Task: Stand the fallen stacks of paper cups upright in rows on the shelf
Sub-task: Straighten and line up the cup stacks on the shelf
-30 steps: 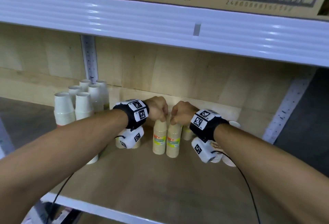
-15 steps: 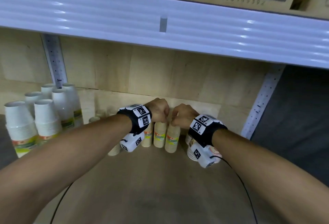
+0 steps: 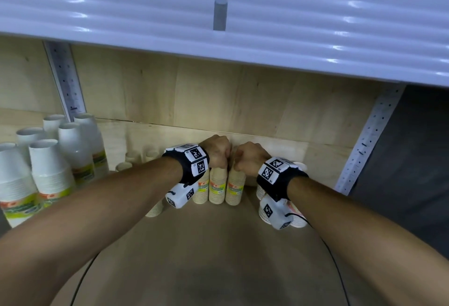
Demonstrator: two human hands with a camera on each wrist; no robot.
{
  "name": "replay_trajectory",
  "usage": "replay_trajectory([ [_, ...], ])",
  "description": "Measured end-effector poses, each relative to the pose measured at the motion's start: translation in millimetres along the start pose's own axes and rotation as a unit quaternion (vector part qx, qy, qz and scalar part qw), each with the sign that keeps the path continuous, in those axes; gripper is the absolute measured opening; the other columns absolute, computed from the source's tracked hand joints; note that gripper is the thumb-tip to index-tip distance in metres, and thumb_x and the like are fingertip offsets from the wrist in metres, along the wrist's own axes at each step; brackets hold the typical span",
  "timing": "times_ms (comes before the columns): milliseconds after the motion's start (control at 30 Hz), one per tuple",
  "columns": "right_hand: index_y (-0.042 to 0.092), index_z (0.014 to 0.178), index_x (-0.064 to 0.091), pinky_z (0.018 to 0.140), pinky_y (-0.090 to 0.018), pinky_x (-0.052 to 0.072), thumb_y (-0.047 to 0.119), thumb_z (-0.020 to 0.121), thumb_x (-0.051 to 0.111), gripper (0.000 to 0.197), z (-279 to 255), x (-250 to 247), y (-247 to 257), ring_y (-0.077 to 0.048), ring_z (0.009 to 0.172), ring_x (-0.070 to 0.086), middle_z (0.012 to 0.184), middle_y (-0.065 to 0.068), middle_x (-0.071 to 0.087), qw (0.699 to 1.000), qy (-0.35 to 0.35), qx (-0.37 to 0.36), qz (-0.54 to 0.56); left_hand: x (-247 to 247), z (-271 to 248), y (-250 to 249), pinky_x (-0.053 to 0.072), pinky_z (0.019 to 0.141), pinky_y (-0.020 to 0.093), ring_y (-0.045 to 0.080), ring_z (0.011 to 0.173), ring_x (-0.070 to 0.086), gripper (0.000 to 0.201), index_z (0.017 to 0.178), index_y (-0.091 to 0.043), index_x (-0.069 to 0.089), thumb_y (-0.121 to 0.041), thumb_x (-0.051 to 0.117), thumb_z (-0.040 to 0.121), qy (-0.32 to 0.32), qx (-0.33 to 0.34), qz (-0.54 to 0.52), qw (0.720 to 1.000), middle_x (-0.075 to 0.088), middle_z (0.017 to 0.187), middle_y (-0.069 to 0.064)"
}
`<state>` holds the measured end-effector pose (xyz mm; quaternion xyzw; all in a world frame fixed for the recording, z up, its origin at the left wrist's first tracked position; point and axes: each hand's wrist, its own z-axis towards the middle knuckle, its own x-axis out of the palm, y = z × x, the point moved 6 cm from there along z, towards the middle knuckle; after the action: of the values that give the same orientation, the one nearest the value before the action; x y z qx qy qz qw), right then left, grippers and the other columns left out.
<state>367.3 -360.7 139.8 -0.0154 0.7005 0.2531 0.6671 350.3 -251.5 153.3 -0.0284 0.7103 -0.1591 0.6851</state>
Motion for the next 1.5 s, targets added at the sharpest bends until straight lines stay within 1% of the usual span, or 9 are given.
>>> replay_trajectory([
  [333,0.017,0.096,0.069,0.051,-0.018,0.033,0.019,0.079,0.068,0.017,13,7,-6,-0.018,0.083,0.058,0.090,0.002,0.060,1.000,0.002,-0.010,-0.015,4,9,1,0.046,0.058,0.026,0.022,0.080,0.063,0.021,0.099,-0.003,0.069,-0.010,0.070,0.080,0.012,-0.001,0.019,1.000,0.069,0.096,0.012],
  [500,0.019,0.098,0.071,0.064,-0.026,0.048,0.023,0.075,0.069,0.023,17,7,-7,-0.018,0.087,0.064,0.099,-0.001,0.068,1.000,0.023,-0.018,0.001,1,9,2,0.041,0.052,0.023,0.021,0.078,0.061,0.013,0.091,-0.005,0.069,-0.010,0.070,0.080,0.012,0.006,0.021,1.000,0.066,0.088,0.009],
  [600,0.013,0.096,0.071,0.079,-0.037,0.054,0.026,0.074,0.072,0.025,15,0,0,-0.020,0.091,0.063,0.099,-0.004,0.067,0.999,0.016,-0.041,-0.003,-4,5,5,0.052,0.064,0.028,0.021,0.085,0.064,0.021,0.099,-0.007,0.073,-0.014,0.071,0.080,-0.003,0.013,0.019,1.000,0.070,0.094,0.007],
  [667,0.011,0.092,0.072,0.078,-0.037,0.054,0.029,0.075,0.073,0.025,13,-7,7,-0.021,0.090,0.063,0.096,-0.005,0.067,0.998,-0.008,-0.056,0.000,-11,1,8,0.055,0.076,0.031,0.019,0.090,0.065,0.027,0.106,-0.010,0.073,-0.021,0.072,0.082,-0.020,0.014,0.014,1.000,0.071,0.099,0.004],
  [800,0.012,0.080,0.069,0.061,-0.028,0.045,0.028,0.074,0.074,0.018,15,-17,24,-0.022,0.085,0.063,0.089,-0.006,0.066,0.997,-0.026,-0.072,0.013,-29,-10,25,0.050,0.075,0.025,0.019,0.098,0.062,0.037,0.116,-0.014,0.068,-0.025,0.074,0.081,-0.052,-0.015,0.022,0.998,0.064,0.115,0.004],
  [967,0.019,0.115,0.066,0.076,-0.025,0.044,0.031,0.076,0.075,0.042,18,-18,58,-0.016,0.097,0.054,0.108,0.001,0.050,0.994,-0.051,-0.097,0.015,-55,-32,56,0.049,0.084,0.030,0.022,0.108,0.057,0.047,0.124,-0.018,0.062,-0.027,0.077,0.080,-0.076,-0.062,0.031,0.995,0.054,0.123,0.004],
  [1233,0.023,0.112,0.067,0.085,-0.028,0.048,0.032,0.076,0.074,0.037,23,9,130,-0.018,0.103,0.058,0.106,0.004,0.053,0.987,-0.041,-0.150,0.035,-76,-81,118,0.049,0.084,0.029,0.020,0.107,0.055,0.045,0.122,-0.019,0.061,-0.023,0.078,0.080,-0.091,-0.147,0.029,0.985,0.052,0.124,0.002],
  [1400,0.023,0.110,0.068,0.085,-0.027,0.049,0.027,0.080,0.071,0.031,18,30,168,-0.021,0.102,0.060,0.109,0.000,0.060,0.981,-0.016,-0.188,0.050,-76,-110,144,0.041,0.086,0.024,0.021,0.116,0.048,0.042,0.126,-0.016,0.059,-0.019,0.070,0.086,-0.081,-0.175,0.069,0.979,0.047,0.130,0.002],
  [1500,0.021,0.102,0.069,0.079,-0.028,0.051,0.032,0.080,0.071,0.025,13,42,185,-0.021,0.095,0.061,0.097,0.003,0.060,0.977,0.006,-0.205,0.054,-69,-121,154,0.048,0.090,0.030,0.023,0.114,0.053,0.040,0.124,-0.012,0.059,-0.018,0.069,0.086,-0.075,-0.202,0.080,0.973,0.052,0.128,0.004],
])
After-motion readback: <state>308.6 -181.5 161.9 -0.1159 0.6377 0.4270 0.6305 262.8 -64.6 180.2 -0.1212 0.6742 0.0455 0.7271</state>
